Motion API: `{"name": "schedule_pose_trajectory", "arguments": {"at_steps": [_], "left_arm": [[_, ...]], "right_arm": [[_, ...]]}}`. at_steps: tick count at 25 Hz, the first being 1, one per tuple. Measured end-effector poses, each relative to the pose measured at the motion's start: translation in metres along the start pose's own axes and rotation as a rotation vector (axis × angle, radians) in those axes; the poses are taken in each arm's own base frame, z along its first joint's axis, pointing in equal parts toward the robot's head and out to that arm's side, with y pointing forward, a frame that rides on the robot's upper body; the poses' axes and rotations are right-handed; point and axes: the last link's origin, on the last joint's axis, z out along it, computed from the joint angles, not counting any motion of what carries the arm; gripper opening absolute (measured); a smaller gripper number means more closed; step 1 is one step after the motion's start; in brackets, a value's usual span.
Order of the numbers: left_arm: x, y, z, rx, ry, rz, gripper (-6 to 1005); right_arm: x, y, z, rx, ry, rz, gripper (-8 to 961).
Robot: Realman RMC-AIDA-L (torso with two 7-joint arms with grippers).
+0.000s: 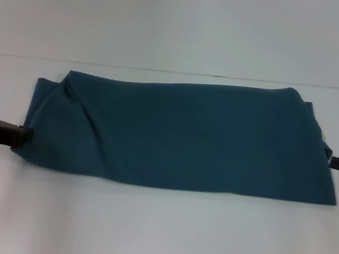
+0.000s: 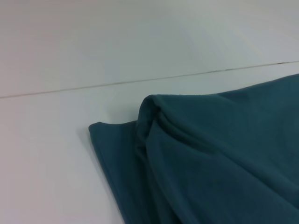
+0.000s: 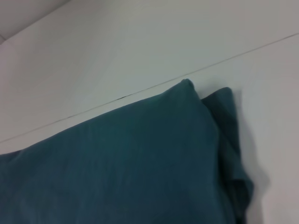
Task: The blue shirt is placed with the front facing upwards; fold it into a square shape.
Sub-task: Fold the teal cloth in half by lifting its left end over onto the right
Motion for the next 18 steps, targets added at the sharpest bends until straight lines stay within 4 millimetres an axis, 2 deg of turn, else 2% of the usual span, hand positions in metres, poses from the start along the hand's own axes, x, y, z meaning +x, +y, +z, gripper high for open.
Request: {"name": "schedule_pose_trajectory", "arguments": {"at_steps": [8,18], "left_arm": [[0.001,0.000,0.000,0.000,-0.001,0.003,6],[0.000,0.000,0.000,0.001,-0.004,0.004,7]], "right_arm": [[0.008,0.007,0.019,0.018,0.002,-0.008,670],[0.013,0.008,0.028,0.040,0.005,-0.009,666]]}}
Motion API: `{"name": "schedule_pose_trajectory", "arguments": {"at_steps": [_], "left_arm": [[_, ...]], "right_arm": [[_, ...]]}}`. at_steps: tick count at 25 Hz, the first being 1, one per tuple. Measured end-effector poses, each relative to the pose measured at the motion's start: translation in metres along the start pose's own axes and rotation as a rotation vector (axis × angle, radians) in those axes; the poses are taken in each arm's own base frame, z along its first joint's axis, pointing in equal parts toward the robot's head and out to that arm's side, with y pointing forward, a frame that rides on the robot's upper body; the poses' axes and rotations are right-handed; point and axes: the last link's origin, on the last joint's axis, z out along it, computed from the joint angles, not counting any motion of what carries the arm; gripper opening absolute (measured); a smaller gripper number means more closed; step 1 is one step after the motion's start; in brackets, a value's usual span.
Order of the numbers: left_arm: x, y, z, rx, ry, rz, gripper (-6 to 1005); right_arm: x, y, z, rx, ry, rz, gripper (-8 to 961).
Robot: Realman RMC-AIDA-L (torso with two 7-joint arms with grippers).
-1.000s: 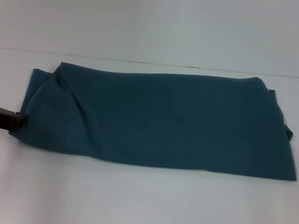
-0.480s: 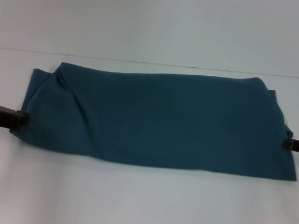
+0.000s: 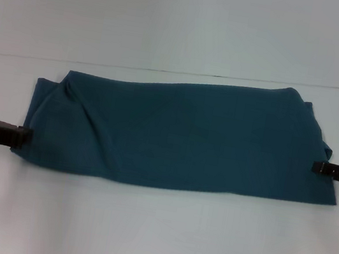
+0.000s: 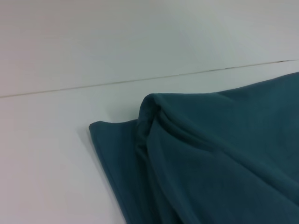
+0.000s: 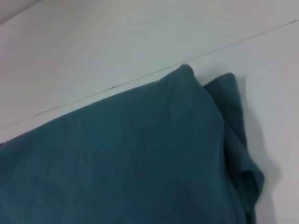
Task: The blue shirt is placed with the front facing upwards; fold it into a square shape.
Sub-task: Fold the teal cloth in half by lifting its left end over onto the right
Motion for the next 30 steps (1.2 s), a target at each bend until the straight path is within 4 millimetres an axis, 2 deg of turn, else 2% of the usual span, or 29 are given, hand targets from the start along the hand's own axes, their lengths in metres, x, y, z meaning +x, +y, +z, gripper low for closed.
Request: {"name": "schedule_pose_trajectory", "arguments": {"at_steps": [12,19,29,30], "left_arm": [[0.000,-0.001,0.000,0.004,0.000,0.001,8],[0.001,0.000,0.001,0.001,0.001,0.002,9],[-0.002,0.000,-0.001,-0.004,-0.005,-0.004,10],[-0.003,0.000,-0.001,-0.006,-0.006,-0.006,10]], "right_arm": [[-0.001,0.003,0.005,-0.005,-0.002,-0.004,661],[0.000,0.003,0.004,-0.010,0.004,-0.013,401],[0.001,-0.010,-0.009,0.009,-0.016,0.021,15],[0.000,-0.011,-0.010,0.009,-0.019,0.021,12]]}}
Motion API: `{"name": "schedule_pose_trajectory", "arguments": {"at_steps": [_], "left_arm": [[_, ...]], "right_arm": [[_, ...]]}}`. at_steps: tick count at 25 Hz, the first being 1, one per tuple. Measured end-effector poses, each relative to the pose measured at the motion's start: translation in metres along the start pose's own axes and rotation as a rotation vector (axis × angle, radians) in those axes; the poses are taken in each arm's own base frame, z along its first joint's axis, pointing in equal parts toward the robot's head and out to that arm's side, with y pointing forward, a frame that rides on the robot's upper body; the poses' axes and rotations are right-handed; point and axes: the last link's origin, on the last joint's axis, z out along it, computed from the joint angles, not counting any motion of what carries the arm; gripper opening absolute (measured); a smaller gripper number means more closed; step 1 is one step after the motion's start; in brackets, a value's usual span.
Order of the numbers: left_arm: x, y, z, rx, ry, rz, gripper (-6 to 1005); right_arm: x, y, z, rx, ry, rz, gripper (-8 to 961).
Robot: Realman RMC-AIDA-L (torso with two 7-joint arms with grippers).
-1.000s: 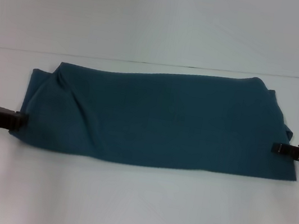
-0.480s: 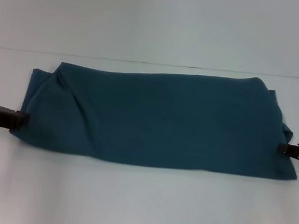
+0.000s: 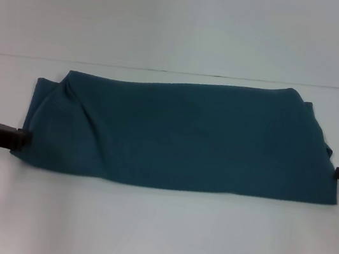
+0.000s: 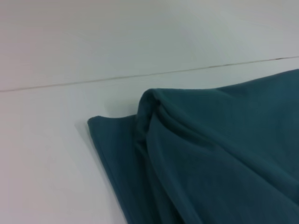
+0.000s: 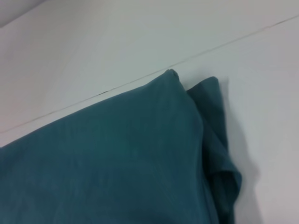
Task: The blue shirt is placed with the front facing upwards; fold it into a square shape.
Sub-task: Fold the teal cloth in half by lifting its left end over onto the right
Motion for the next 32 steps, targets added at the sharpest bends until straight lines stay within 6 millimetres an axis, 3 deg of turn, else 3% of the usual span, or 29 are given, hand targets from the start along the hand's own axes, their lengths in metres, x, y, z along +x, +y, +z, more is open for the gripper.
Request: {"name": "schedule_pose_trajectory", "arguments": {"at_steps": [17,32], "left_arm": [[-0.010,-0.011,-0.013,0.025,-0.002,-0.017,12],[-0.008,-0.004,-0.021,-0.031,-0.013,-0.019,13]], "right_arm": [[0.003,-0.007,-0.012,0.000,-0.017,0.025,0],[-0.004,-0.002,-0.016,-0.040,-0.025,0.012,22]]}}
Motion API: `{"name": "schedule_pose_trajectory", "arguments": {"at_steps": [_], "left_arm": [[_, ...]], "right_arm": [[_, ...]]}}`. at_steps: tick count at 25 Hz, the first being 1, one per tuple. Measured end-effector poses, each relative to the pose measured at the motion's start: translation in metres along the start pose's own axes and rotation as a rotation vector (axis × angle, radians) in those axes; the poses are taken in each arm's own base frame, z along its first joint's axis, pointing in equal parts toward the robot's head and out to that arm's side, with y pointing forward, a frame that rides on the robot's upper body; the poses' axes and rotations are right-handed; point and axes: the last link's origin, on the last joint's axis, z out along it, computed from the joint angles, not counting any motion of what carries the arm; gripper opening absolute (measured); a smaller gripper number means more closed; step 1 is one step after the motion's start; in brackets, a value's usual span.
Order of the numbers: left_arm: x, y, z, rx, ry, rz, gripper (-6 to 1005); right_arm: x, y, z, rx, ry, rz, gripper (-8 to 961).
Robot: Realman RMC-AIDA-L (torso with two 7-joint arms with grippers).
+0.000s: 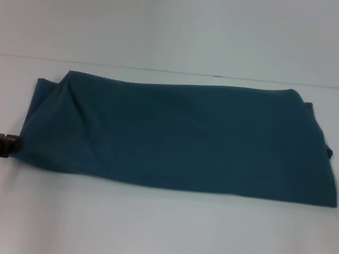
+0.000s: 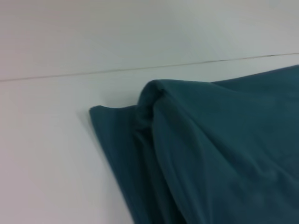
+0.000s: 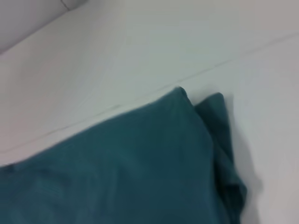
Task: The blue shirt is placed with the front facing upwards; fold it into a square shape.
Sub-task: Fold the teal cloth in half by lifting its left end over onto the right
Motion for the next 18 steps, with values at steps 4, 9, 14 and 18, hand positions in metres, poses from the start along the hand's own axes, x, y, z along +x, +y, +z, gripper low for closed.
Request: {"name": "schedule_pose_trajectory", "arguments": {"at_steps": [4,9,14,18], "left_arm": [[0.004,-0.001,-0.005,0.004,0.007,-0.019,14],[0.012,-0.008,-0.014,0.044,0.050,-0.064,176],[0.011,-0.014,-0.021,0.058,0.070,-0.096,334],[0.005,-0.012,-0.023,0.032,0.061,-0.125,450]], "right_arm": [[-0.011,0.004,-0.009,-0.039,-0.043,-0.005,65],[-0.026,0.010,-0.023,-0.086,-0.115,-0.018,159],[-0.031,0.014,-0.028,-0.120,-0.149,-0.041,385],[-0.031,0.018,-0.029,-0.156,-0.166,-0.049,594]]}}
